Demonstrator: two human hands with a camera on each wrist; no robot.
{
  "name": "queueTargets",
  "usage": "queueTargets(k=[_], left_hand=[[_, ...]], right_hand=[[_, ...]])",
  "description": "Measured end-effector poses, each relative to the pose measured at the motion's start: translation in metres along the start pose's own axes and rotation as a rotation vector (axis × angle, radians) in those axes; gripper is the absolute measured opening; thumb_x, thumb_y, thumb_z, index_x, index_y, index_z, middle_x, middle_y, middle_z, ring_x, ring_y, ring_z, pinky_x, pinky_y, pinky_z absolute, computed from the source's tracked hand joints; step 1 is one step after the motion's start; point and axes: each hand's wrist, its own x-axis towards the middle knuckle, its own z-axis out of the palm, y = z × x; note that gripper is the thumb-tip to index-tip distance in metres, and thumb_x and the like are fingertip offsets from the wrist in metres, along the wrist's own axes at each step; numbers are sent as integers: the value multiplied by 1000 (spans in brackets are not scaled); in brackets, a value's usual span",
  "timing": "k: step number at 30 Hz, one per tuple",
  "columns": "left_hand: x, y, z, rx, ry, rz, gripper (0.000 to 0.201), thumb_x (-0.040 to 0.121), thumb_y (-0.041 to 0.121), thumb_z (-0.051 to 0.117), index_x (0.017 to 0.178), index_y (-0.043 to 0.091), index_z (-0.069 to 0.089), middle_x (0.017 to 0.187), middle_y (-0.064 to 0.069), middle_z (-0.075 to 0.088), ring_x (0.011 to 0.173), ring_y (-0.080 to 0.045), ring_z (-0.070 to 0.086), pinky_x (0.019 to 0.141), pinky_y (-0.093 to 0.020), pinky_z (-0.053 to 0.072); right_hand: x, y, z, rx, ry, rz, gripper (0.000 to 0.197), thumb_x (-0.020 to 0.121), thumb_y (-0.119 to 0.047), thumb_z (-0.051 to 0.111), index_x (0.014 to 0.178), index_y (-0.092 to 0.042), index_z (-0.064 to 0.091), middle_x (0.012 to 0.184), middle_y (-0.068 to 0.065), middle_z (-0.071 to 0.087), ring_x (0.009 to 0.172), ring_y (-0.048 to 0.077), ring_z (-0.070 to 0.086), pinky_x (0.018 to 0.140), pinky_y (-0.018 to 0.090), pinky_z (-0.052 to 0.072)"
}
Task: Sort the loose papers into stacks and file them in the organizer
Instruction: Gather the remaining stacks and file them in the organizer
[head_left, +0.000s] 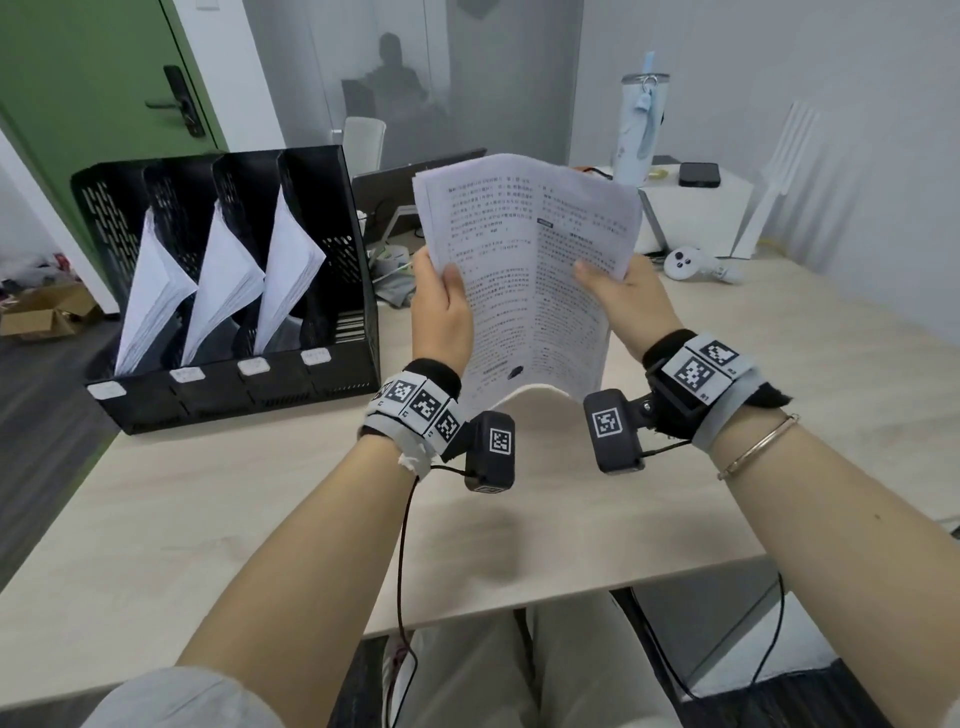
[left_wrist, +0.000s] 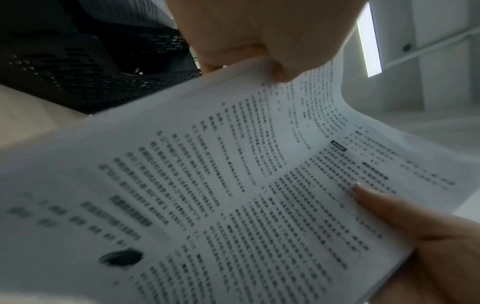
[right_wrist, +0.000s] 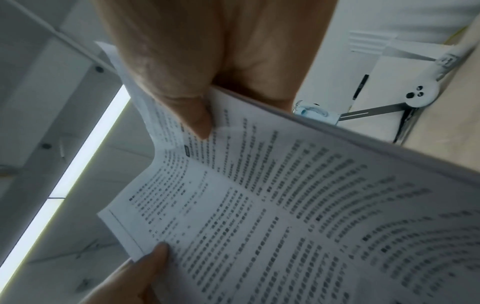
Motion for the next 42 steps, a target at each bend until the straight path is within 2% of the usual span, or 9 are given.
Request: queueTargets(k=[6, 10, 15, 17, 20, 25, 30, 35, 42], left_hand=[[-2, -5, 4, -5, 0, -57, 14, 101, 15, 36, 112, 6, 35, 99, 5, 53, 85, -5, 54, 61, -2, 42], [-15, -18, 5, 39, 7, -103, 4, 102, 11, 33, 101, 9, 36, 94, 4, 50, 85, -12, 51, 59, 0, 38], [-16, -7, 3, -25, 33, -24, 9, 100, 14, 38, 109, 13, 35, 106, 3, 57, 93, -8, 58, 72, -9, 48], [-19, -14, 6, -7, 1, -81, 17, 99, 11, 40, 116, 9, 35, 109, 2, 55, 97, -8, 56, 77, -10, 48], [-28, -29, 10, 78, -29, -156, 22, 96, 1, 38, 119, 3, 37, 95, 10, 52, 88, -8, 51, 65, -1, 42], [-24, -21, 10, 96, -12, -97, 16, 95, 0, 36, 108, 9, 35, 102, 0, 52, 89, -12, 52, 62, -2, 40], [-11, -11, 12, -9, 67, -85, 24, 95, 6, 43, 116, 12, 33, 119, -7, 52, 108, -18, 54, 86, -21, 48], [3, 6, 9, -2, 97, -65, 13, 100, 10, 34, 113, 7, 38, 98, 4, 54, 81, 0, 52, 62, -3, 40], [22, 24, 2, 24, 169, 13, 6, 102, 18, 34, 100, 12, 34, 85, 9, 47, 74, 1, 49, 61, -6, 38]], right_hand=[[-1, 5, 5, -73, -104, 37, 32, 90, -15, 61, 122, -14, 57, 117, -2, 63, 101, 8, 60, 84, 21, 48], [-16, 34, 6, -269, -256, 234, 28, 92, -9, 54, 120, -8, 58, 118, 9, 62, 106, 23, 58, 90, 33, 45], [-18, 22, 4, -172, -108, 154, 20, 89, -3, 54, 106, 3, 62, 102, 13, 64, 94, 22, 60, 83, 35, 49], [-22, 25, 8, -218, -215, 179, 30, 86, -5, 60, 116, -4, 59, 108, 9, 63, 99, 19, 59, 83, 33, 49], [-30, 42, 10, -450, -393, 303, 39, 85, -3, 57, 124, -5, 53, 119, 16, 60, 108, 32, 58, 86, 47, 53], [-25, 33, 5, -384, -266, 189, 30, 87, 5, 46, 113, -2, 60, 107, 12, 60, 102, 23, 54, 81, 32, 44], [-16, 18, 3, -160, -113, 101, 36, 85, -3, 63, 120, -10, 58, 106, -2, 62, 95, 10, 59, 77, 18, 49], [-8, 0, 2, -67, 17, -5, 17, 95, -9, 51, 105, -18, 61, 97, -8, 62, 85, -2, 58, 71, 9, 49], [1, -16, 2, -1, 97, -130, 19, 89, -14, 62, 108, -12, 61, 100, -5, 65, 92, 4, 63, 73, 13, 52]])
